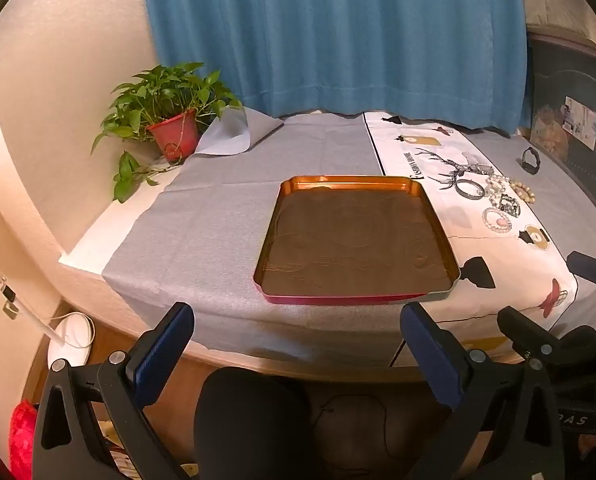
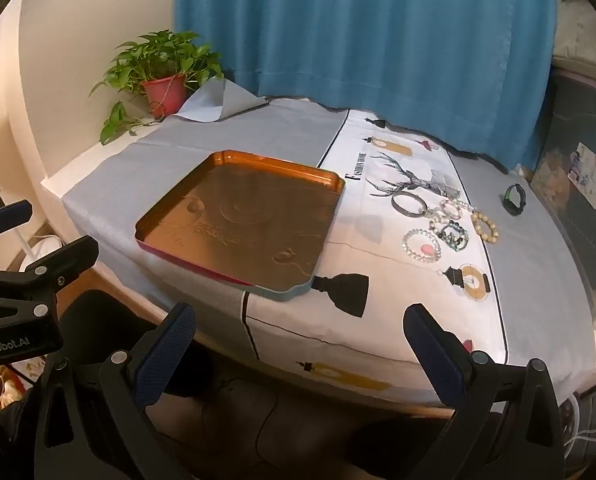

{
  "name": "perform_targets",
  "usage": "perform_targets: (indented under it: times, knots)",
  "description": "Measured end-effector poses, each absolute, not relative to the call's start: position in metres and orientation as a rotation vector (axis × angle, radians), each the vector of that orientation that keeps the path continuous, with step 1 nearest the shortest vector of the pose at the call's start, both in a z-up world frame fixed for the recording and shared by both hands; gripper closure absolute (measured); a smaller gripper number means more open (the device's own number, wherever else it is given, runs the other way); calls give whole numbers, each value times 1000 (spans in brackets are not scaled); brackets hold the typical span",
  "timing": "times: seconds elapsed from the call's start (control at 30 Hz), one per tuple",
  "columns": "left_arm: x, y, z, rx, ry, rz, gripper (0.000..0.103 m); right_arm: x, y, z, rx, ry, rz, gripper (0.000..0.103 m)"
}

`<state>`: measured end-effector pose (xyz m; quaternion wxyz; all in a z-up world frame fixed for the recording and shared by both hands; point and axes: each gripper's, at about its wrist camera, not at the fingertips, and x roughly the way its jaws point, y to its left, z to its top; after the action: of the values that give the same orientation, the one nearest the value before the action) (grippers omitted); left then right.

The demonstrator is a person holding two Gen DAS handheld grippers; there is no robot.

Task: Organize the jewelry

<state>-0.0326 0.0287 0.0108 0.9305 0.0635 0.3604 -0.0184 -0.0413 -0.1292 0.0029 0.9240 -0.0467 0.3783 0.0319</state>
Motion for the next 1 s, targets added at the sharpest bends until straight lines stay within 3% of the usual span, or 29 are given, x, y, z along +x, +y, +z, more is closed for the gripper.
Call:
perform_targets:
  times: [1.0]
  knots:
    - [-39, 36, 8, 141, 742, -35, 0, -43, -131, 3, -95, 792, 67, 0]
